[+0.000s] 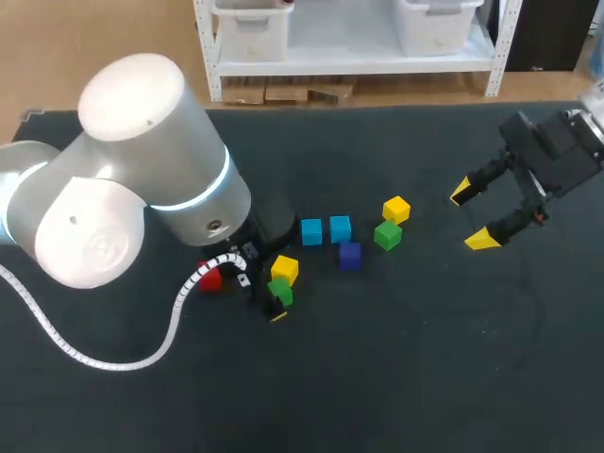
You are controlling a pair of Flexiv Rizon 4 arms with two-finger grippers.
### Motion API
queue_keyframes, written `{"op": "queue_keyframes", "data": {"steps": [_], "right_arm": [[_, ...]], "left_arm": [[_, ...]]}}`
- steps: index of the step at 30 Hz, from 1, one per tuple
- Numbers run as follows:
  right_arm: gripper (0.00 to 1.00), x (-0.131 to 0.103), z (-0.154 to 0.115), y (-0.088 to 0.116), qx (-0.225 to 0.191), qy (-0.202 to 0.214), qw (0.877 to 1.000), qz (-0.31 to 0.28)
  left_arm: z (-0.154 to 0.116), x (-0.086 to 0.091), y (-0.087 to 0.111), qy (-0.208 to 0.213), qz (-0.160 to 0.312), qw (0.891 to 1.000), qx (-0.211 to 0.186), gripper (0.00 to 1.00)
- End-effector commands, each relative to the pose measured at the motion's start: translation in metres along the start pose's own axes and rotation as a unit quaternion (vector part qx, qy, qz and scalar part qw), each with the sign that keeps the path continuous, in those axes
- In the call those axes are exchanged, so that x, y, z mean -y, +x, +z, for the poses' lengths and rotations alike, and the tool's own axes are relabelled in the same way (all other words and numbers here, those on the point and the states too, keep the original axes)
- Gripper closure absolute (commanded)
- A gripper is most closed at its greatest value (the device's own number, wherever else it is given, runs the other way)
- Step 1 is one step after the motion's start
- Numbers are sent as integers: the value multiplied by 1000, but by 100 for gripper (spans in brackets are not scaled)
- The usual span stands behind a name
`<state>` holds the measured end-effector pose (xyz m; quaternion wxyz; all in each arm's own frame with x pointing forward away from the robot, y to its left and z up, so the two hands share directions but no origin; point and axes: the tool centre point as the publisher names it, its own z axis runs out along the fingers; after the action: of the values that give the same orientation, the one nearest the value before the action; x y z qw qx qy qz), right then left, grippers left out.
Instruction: Place the blue cubes, place green cubes on the blue cubes, place the yellow cubes on the green cubes, then place the red cubes on the yellow cubes, and place purple cube on the red cubes.
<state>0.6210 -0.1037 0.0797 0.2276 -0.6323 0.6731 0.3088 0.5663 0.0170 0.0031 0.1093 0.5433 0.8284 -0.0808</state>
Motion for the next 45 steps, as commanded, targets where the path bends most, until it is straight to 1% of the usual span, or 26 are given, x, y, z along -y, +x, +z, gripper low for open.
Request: {"op": "queue_keyframes", "data": {"steps": [1, 2, 3, 4, 5, 8, 9, 10, 11, 12, 13, 17, 20, 24, 28, 31, 34, 40, 45], "right_arm": [[0, 0, 0, 0, 1, 0, 1000, -1], [0, 0, 0, 0, 1, 0, 1000, -1], [0, 0, 0, 0, 1, 0, 1000, -1], [0, 0, 0, 0, 1, 0, 1000, -1], [0, 0, 0, 0, 1, 0, 1000, -1], [0, 0, 0, 0, 1, 0, 1000, -1], [0, 0, 0, 0, 1, 0, 1000, -1], [0, 0, 0, 0, 1, 0, 1000, -1], [0, 0, 0, 0, 1, 0, 1000, -1], [0, 0, 0, 0, 1, 0, 1000, -1], [0, 0, 0, 0, 1, 0, 1000, -1], [0, 0, 0, 0, 1, 0, 1000, -1], [0, 0, 0, 0, 1, 0, 1000, -1], [0, 0, 0, 0, 1, 0, 1000, -1], [0, 0, 0, 0, 1, 0, 1000, -1], [0, 0, 0, 0, 1, 0, 1000, -1], [0, 0, 0, 0, 1, 0, 1000, -1], [0, 0, 0, 0, 1, 0, 1000, -1], [0, 0, 0, 0, 1, 0, 1000, -1]], "left_arm": [[4, -2, -2, 4, 1, 1000, 0, 36], [5, -2, -2, 4, 1, 1000, 0, 43], [5, -2, -2, 5, 1, 1000, 0, 46], [6, -2, -3, 6, 2, 1000, 0, 47], [7, -2, -3, 7, 3, 1000, 0, 52], [8, -1, -5, 8, 3, 1000, 0, 55], [9, -1, -5, 9, 3, 1000, -1, 58], [9, -1, -5, 9, 3, 1000, 0, 65], [9, -1, -5, 10, 2, 1000, 0, 76], [9, -1, -5, 10, 2, 1000, 0, 86], [9, -1, -5, 9, 2, 1000, 0, 100], [2, -2, -7, 6, 3, 1000, -2, 100], [-9, -1, -10, 6, 14, 1000, -9, 100], [-31, -1, -15, 9, 35, 999, -17, 100], [-56, -6, -21, 15, 58, 998, -20, 100], [-72, -14, -25, 22, 82, 996, -30, 100], [-79, -25, -27, 31, 108, 993, -38, 100], [-81, -52, -28, 40, 160, 986, -35, 100], [-71, -73, -32, 49, 193, 980, -27, 100]]}}
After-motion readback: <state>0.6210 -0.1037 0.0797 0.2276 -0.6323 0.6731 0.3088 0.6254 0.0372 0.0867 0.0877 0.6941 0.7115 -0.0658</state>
